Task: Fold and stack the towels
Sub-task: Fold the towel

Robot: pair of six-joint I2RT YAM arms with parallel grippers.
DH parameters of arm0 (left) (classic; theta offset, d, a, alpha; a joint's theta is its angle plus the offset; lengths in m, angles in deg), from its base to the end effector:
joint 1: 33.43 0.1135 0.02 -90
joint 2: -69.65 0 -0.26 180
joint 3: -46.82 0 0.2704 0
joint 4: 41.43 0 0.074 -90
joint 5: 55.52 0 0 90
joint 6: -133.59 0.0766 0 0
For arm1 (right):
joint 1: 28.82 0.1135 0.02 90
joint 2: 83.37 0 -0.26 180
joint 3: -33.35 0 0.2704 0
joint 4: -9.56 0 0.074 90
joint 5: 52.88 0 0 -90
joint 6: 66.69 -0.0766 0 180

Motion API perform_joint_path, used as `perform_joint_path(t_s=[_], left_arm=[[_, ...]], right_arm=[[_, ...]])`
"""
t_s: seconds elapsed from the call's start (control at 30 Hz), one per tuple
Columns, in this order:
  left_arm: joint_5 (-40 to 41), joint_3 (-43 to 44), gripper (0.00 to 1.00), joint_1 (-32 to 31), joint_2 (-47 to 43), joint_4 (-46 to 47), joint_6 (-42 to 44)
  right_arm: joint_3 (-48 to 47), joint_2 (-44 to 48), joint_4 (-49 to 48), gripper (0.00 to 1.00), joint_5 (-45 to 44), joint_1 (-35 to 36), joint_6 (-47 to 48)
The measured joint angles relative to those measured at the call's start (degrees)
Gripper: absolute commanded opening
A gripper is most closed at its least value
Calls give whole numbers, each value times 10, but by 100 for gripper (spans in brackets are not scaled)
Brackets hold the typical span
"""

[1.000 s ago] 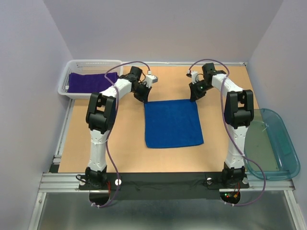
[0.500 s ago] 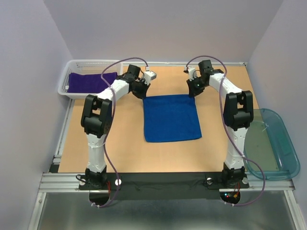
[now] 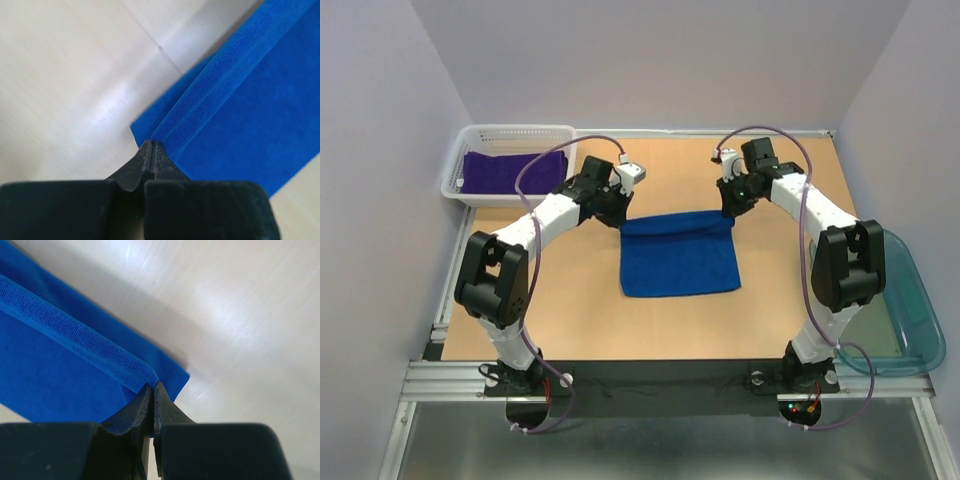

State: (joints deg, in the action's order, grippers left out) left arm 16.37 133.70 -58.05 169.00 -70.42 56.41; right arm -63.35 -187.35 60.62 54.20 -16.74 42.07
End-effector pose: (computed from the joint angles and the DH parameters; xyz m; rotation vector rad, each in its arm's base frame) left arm 0.3867 -0.2034 0.2145 0.8905 2.1152 -0.4690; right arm 0.4141 0.1116 0.2062 -0.7839 2.4332 0.3407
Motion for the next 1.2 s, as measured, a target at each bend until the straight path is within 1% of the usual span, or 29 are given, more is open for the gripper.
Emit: perform_joint_path(t_s=[0.27,0.5,0.63,0.8,1.2], left_arm=[[18,-112,0,-45,-80,1,-79],[21,-163,0,-53,-129,7,-138],[21,-186,0,-57,-135,10,-163],[21,-209,0,-60,-135,14,-186],[21,-220,0,-72,-108,19,-207]], right_arm=[[115,84,-2,1,-4,4,-73],[193,135,-3,2,-8,4,-125],[211,136,-2,2,-14,9,-133],[211,136,-2,2,-24,21,-134],[223,127,-4,5,-59,42,-130]])
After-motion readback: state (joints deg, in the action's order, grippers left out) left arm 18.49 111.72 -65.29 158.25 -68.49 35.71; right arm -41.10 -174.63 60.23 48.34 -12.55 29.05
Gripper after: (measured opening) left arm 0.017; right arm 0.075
